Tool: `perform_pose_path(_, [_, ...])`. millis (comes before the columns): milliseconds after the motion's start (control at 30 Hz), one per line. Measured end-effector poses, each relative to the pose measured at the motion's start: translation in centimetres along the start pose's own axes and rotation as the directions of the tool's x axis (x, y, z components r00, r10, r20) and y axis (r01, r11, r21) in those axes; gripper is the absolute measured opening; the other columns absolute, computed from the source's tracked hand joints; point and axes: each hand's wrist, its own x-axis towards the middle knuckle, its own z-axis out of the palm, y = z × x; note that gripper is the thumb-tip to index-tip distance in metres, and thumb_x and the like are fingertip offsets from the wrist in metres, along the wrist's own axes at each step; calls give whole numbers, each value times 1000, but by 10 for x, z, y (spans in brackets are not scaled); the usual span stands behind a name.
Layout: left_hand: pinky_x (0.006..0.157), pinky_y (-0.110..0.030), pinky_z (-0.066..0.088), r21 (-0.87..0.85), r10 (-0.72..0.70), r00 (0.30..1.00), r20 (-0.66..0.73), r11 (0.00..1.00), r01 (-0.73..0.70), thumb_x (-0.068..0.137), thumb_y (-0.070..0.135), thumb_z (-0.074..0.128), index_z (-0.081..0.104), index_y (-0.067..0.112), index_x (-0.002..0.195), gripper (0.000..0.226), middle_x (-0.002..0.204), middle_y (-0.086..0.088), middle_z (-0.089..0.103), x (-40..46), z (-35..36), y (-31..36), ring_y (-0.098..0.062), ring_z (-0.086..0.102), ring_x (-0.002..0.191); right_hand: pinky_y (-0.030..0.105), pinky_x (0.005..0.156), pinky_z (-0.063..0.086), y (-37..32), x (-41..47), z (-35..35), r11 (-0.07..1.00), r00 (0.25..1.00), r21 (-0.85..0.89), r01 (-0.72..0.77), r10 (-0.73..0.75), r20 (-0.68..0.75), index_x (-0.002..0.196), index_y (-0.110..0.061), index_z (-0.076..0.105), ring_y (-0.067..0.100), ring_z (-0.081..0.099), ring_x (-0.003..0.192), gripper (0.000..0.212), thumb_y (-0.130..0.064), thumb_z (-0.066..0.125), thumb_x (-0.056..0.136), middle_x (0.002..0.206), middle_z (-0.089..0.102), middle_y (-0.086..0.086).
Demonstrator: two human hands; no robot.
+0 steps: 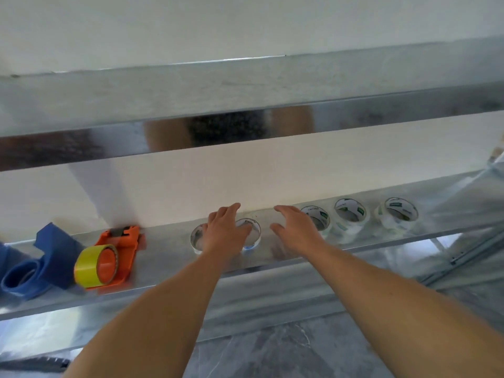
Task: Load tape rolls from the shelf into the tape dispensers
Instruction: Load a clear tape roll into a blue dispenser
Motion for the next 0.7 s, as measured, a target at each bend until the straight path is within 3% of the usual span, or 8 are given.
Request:
perform_pose_path(100, [113, -46, 31, -71, 30, 998, 49, 997, -27, 91, 41, 58, 37, 31, 148, 61, 150, 5, 42, 0, 6, 16, -22, 32, 138, 41, 110, 36, 7, -12, -9, 997, 997, -24, -70, 69, -20, 145, -19, 41, 23, 40, 136, 53, -34, 54, 95, 150, 41, 3])
perform_pose_path(300, [109, -44, 31, -22, 109, 990, 90, 994, -108, 92, 47, 55, 36, 31, 148, 62, 148, 4, 44, -8, 25, 39, -23, 36, 137, 41, 96, 47, 33, -25, -20, 968, 975, -122, -219, 213, -65, 136, -23, 48, 27, 51, 123, 46, -37, 55, 92, 140, 50, 3])
perform_pose_path(500, [109, -43, 31, -13, 67, 995, 72, 998, -66, 92, 46, 56, 38, 28, 147, 60, 146, 3, 45, -2, 30, 47, -24, 36, 135, 40, 89, 49, 46, -10, -23, 953, 970, -190, -236, 242, 13, 136, -27, 46, 28, 53, 120, 47, -36, 54, 92, 138, 52, 3])
perform_pose_path(700, [108, -43, 33, -25, -9, 998, 68, 1000, 11, 92, 45, 57, 41, 28, 146, 59, 145, 2, 48, 0, 37, 45, -25, 38, 133, 34, 80, 42, 55, 3, -20, 934, 972, -286, -216, 233, 29, 132, -25, 51, 28, 55, 115, 38, -26, 49, 94, 129, 58, 5])
